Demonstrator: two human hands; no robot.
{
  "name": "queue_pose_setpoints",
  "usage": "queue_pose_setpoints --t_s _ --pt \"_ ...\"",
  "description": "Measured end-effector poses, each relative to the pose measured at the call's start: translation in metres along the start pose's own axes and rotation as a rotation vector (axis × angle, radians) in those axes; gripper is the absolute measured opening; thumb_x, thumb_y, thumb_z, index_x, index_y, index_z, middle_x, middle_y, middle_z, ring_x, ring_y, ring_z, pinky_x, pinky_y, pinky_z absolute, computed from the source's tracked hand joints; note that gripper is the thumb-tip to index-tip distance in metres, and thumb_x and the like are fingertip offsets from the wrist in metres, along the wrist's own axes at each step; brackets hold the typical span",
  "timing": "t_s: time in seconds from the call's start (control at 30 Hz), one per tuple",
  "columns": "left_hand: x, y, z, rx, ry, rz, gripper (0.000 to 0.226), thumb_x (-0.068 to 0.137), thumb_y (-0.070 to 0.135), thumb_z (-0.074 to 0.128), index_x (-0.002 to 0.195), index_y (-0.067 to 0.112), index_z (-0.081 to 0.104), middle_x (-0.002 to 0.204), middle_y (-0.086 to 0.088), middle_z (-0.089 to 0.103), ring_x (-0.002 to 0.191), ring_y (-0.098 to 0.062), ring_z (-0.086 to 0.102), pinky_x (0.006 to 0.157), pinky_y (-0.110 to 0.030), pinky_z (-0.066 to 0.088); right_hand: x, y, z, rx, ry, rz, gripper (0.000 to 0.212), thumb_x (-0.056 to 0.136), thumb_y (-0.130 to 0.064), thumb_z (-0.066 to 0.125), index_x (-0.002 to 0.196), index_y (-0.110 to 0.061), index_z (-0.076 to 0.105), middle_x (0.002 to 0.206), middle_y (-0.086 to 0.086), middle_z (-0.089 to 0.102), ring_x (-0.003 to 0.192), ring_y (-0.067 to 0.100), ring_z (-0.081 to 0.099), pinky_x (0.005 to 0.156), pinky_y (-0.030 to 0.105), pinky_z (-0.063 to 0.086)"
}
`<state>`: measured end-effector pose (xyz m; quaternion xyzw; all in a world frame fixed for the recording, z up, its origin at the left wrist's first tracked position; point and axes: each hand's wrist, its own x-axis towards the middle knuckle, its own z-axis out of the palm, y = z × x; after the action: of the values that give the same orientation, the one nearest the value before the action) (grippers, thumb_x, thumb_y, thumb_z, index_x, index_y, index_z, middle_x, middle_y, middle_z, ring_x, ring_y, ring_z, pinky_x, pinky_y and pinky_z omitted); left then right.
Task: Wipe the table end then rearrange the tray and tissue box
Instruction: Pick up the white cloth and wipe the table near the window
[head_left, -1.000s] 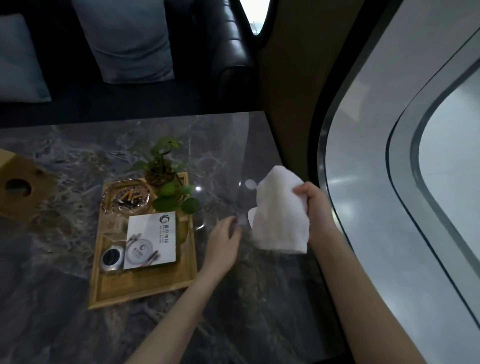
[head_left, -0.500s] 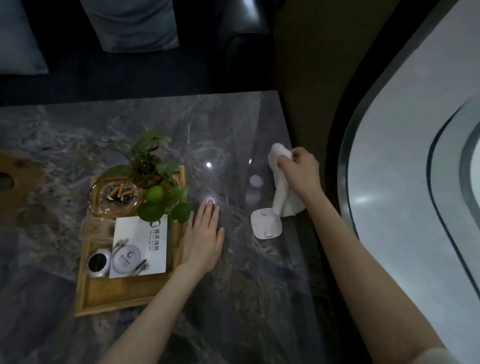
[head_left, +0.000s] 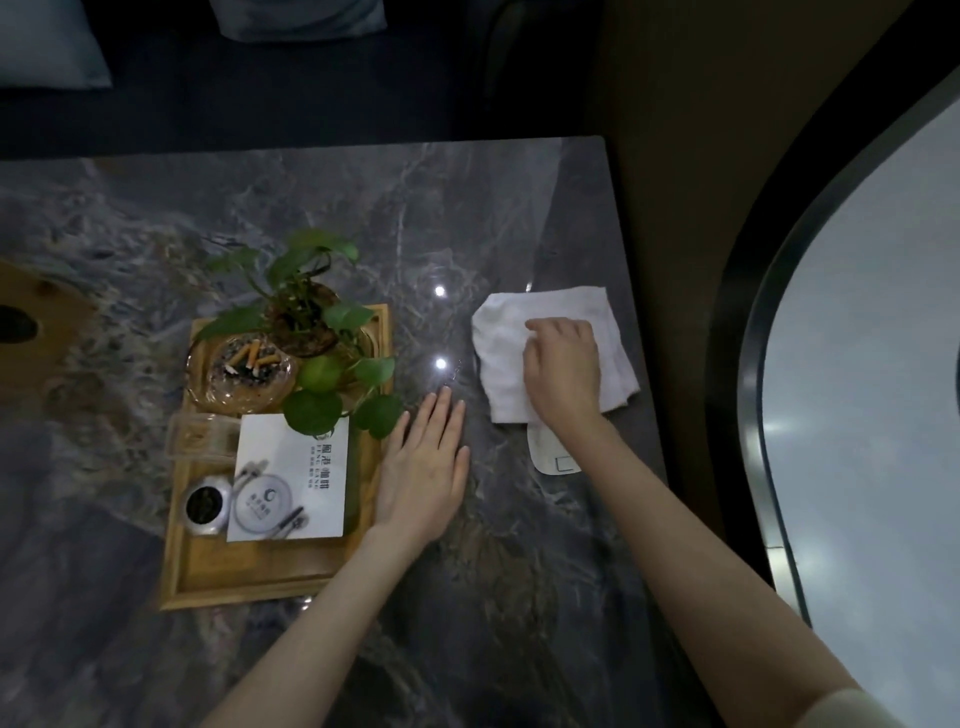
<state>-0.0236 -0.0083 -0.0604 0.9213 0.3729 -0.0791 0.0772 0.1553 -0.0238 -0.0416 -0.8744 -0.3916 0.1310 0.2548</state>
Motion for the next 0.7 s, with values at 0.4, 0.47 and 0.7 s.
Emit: queue_pose_setpoints --t_s 0.4,0.47,0.7 --pt "0.001 -0.001 0.0 -0.006 0.004 0.006 0.051 0.091 0.032 0.028 0.136 0.011 0.036 0.145 -0.008 0.038 0.133 -0.021 0.037 0.107 -0.034 0.014 0.011 0.015 0.035 -0.317 -0.214 -0.057 0.08 0.089 -0.06 0.027 0.146 -0.014 -0.005 0.157 0.016 -0.007 0.143 0.033 -0.01 0.114 0.05 -0.009" --pt "0.001 -0.001 0.0 -0.013 -0.001 0.001 0.051 0.091 0.033 0.028 0.136 0.011 0.036 0.145 -0.008 0.039 0.133 -0.021 0.037 0.107 -0.034 0.014 0.023 0.016 0.031 -0.329 -0.213 -0.07 0.084 0.086 -0.064 0.028 0.146 -0.015 -0.005 0.157 0.016 -0.007 0.143 0.034 -0.011 0.113 0.051 -0.011" --pt "0.002 -0.001 -0.002 -0.065 0.006 -0.012 0.051 0.09 0.031 0.029 0.135 0.009 0.039 0.144 -0.009 0.041 0.133 -0.021 0.037 0.107 -0.032 0.011 0.041 0.011 0.034 -0.375 -0.209 -0.054 0.077 0.09 -0.06 0.024 0.146 -0.015 -0.004 0.157 0.014 -0.006 0.143 0.032 -0.01 0.113 0.052 -0.009"
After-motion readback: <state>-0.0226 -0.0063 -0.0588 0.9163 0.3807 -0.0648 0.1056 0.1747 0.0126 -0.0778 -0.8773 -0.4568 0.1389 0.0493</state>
